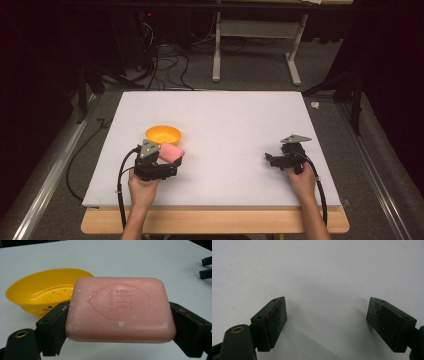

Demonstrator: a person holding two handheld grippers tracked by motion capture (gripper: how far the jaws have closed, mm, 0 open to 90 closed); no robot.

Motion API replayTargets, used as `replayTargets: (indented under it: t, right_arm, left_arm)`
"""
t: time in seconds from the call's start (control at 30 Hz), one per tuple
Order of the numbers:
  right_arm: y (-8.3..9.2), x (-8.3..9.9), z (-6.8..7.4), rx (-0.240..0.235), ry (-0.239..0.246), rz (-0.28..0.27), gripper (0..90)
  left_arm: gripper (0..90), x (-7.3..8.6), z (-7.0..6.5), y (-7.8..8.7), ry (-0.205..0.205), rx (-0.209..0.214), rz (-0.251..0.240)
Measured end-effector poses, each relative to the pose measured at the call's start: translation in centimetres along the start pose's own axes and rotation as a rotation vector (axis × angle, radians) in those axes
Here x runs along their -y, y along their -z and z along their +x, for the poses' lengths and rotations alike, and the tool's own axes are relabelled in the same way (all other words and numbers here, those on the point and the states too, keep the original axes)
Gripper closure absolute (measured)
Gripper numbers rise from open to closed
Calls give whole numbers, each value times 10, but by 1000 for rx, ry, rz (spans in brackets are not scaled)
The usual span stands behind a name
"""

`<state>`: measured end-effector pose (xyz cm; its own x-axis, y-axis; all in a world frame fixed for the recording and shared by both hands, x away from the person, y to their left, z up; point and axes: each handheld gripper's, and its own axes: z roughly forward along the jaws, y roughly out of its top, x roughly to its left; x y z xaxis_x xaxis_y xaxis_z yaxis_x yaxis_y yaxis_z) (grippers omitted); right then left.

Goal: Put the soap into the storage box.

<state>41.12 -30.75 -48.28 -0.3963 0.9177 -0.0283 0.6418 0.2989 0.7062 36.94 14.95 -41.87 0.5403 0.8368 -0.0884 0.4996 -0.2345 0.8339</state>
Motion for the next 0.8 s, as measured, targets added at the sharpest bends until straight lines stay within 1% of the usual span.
replayTargets:
  t: [0.2, 0.37, 0.57, 0.67, 0.8]
  right_arm:
    - [0, 0, 0, 0, 0, 0, 174]
    - [0, 0, 0, 0, 0, 1, 174]
    - [0, 0, 0, 1, 0, 0, 174]
    - [0, 0, 0, 1, 1, -1, 175]
    - [0, 0, 0, 2, 1, -1, 175]
  left_arm:
    - [138, 1, 2, 1, 11, -9, -3]
    - [138, 3, 4, 3, 16, -25, -8]
    - [138, 5, 9, 10, 24, -51, -12]
    - [138, 6, 13, 11, 37, -58, 1]
    - [138, 7, 18, 12, 52, -60, 1]
